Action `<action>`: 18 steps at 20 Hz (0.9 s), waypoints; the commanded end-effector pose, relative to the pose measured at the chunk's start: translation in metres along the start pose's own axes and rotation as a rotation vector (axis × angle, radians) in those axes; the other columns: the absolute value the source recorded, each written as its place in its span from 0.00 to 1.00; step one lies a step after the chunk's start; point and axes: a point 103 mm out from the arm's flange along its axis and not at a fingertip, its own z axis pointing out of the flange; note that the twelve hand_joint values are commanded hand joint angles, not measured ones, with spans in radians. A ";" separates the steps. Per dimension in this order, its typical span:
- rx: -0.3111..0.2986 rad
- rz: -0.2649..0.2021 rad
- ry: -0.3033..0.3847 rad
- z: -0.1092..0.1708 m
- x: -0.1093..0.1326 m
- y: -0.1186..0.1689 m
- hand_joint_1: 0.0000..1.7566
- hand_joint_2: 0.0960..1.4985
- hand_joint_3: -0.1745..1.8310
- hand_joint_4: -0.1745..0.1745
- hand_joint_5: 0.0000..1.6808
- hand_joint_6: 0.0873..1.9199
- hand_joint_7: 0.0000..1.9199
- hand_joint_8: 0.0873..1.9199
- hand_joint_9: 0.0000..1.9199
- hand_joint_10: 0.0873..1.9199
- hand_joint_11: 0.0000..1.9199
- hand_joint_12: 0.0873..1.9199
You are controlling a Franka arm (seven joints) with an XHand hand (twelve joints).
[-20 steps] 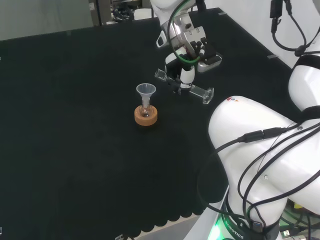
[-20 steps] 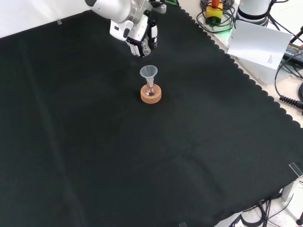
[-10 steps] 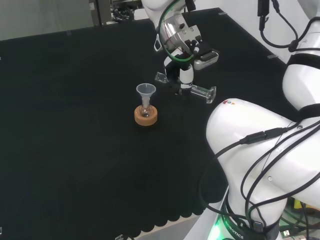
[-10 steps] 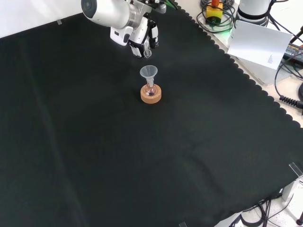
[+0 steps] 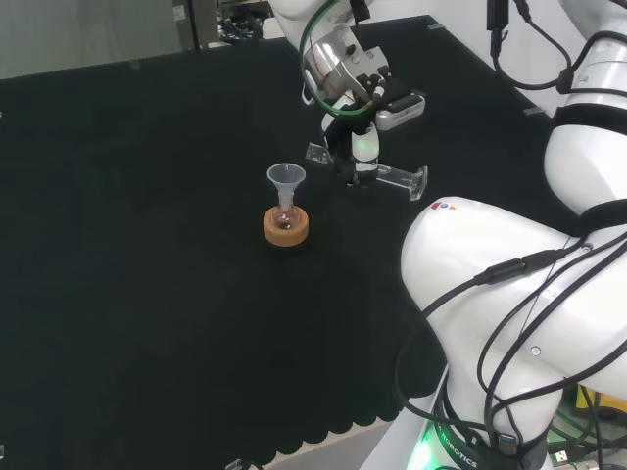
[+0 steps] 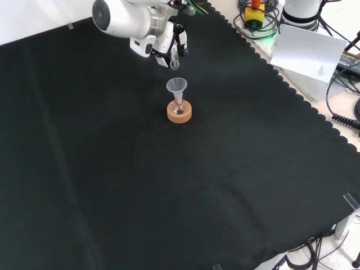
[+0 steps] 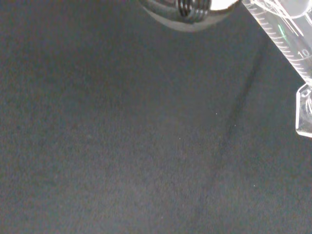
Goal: Pour the water from the graduated cylinder into the round-bottom flask.
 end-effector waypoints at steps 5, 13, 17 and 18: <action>0.078 -0.005 -0.015 -0.005 0.009 0.000 0.86 0.67 0.08 0.03 0.64 0.36 0.50 0.48 0.63 0.39 0.62 0.34; 0.158 0.001 -0.021 -0.006 0.013 0.003 0.86 0.67 0.08 0.03 0.64 0.36 0.50 0.47 0.63 0.39 0.63 0.34; 0.168 0.004 -0.033 -0.007 0.016 0.002 0.86 0.67 0.08 0.03 0.64 0.36 0.51 0.47 0.63 0.39 0.63 0.34; 0.173 0.006 -0.035 -0.007 0.016 0.001 0.86 0.67 0.08 0.03 0.64 0.36 0.51 0.47 0.63 0.39 0.63 0.34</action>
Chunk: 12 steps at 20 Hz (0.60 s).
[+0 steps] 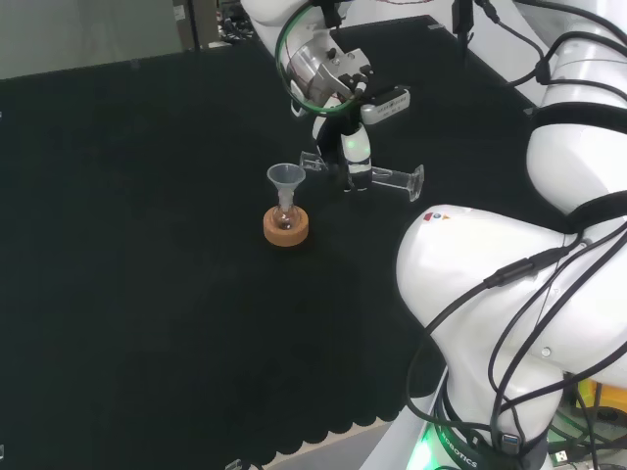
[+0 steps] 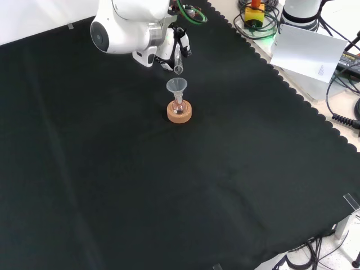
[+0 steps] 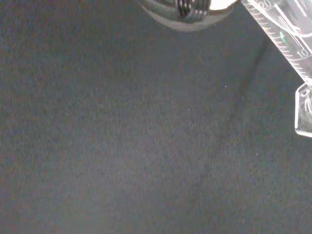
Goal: Pour the water from the graduated cylinder into the round-bottom flask.
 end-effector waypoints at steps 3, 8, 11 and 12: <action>0.023 0.006 -0.006 -0.001 0.006 -0.003 0.86 0.67 0.08 0.03 0.64 0.36 0.51 0.47 0.63 0.39 0.63 0.34; 0.028 0.018 -0.018 -0.005 0.010 -0.006 0.86 0.67 0.08 0.03 0.64 0.36 0.51 0.47 0.63 0.39 0.63 0.34; 0.037 0.021 -0.022 -0.007 0.012 -0.004 0.86 0.67 0.08 0.03 0.64 0.36 0.51 0.47 0.63 0.39 0.63 0.34; 0.041 0.022 -0.024 -0.008 0.012 -0.004 0.86 0.67 0.08 0.03 0.64 0.36 0.51 0.47 0.63 0.39 0.63 0.34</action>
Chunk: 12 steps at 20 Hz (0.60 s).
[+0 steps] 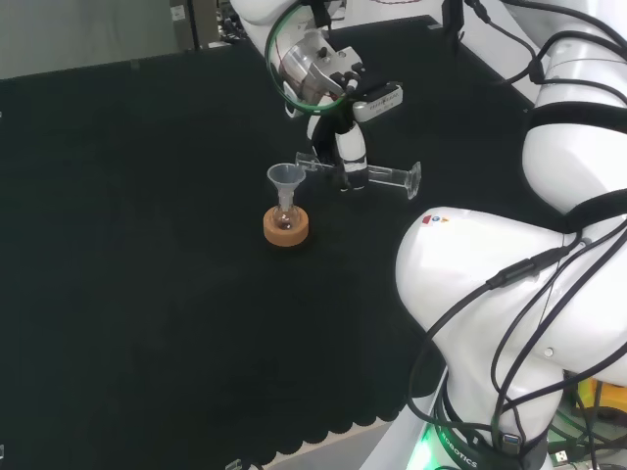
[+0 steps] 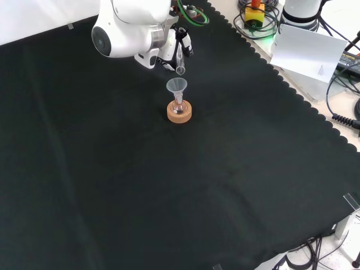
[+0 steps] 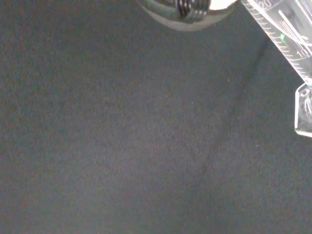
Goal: Pour the water from the graduated cylinder into the round-bottom flask.
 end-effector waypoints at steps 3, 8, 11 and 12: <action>0.033 0.017 -0.013 -0.003 0.004 0.002 0.86 0.67 0.08 0.03 0.64 0.36 0.51 0.47 0.63 0.39 0.63 0.34; 0.052 0.042 -0.024 -0.006 0.002 0.002 0.86 0.67 0.08 0.03 0.64 0.36 0.51 0.47 0.63 0.39 0.63 0.34; 0.054 0.052 -0.031 -0.008 0.002 0.001 0.86 0.67 0.08 0.03 0.64 0.36 0.51 0.47 0.63 0.39 0.63 0.34; 0.055 0.056 -0.035 -0.008 0.002 0.000 0.86 0.67 0.08 0.03 0.64 0.36 0.51 0.47 0.63 0.39 0.63 0.34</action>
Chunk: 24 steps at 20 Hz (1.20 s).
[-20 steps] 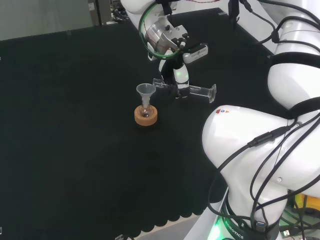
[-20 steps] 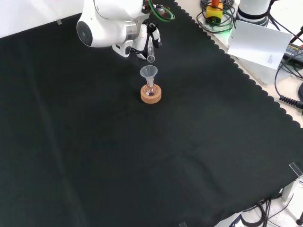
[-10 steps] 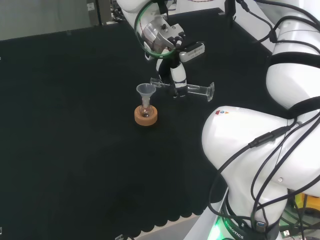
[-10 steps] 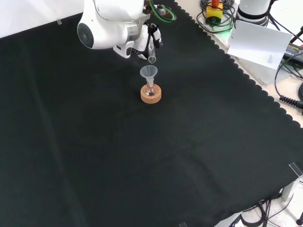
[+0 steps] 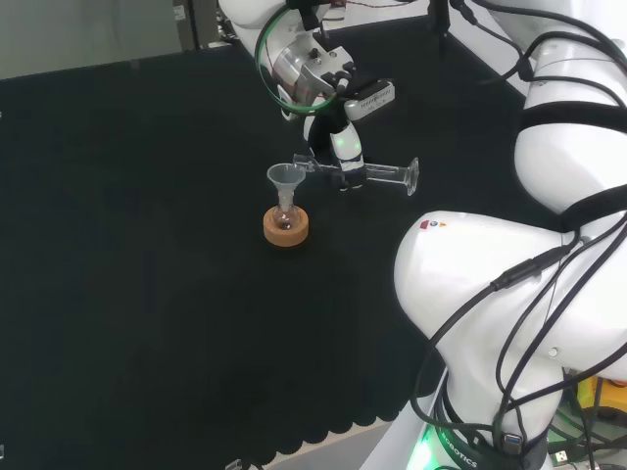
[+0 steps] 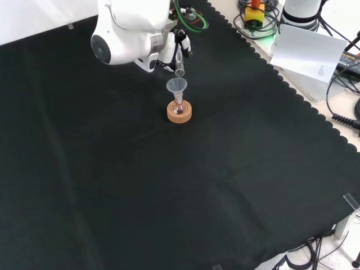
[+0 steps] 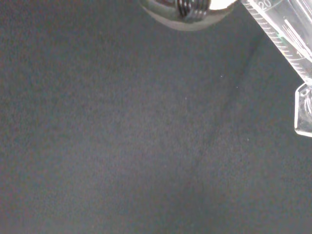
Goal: Pour the water from the graduated cylinder into the round-bottom flask.
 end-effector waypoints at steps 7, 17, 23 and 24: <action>0.024 0.036 -0.026 -0.003 0.001 -0.003 0.86 0.67 0.08 0.04 0.64 0.37 0.51 0.47 0.63 0.39 0.63 0.34; 0.044 0.067 -0.041 -0.009 0.008 -0.005 0.86 0.67 0.08 0.04 0.64 0.37 0.51 0.47 0.63 0.39 0.63 0.34; 0.057 0.078 -0.044 -0.009 0.007 -0.005 0.86 0.67 0.08 0.04 0.64 0.37 0.51 0.47 0.63 0.39 0.63 0.34; 0.058 0.079 -0.044 -0.010 0.007 -0.005 0.86 0.67 0.08 0.04 0.64 0.37 0.51 0.47 0.63 0.39 0.63 0.34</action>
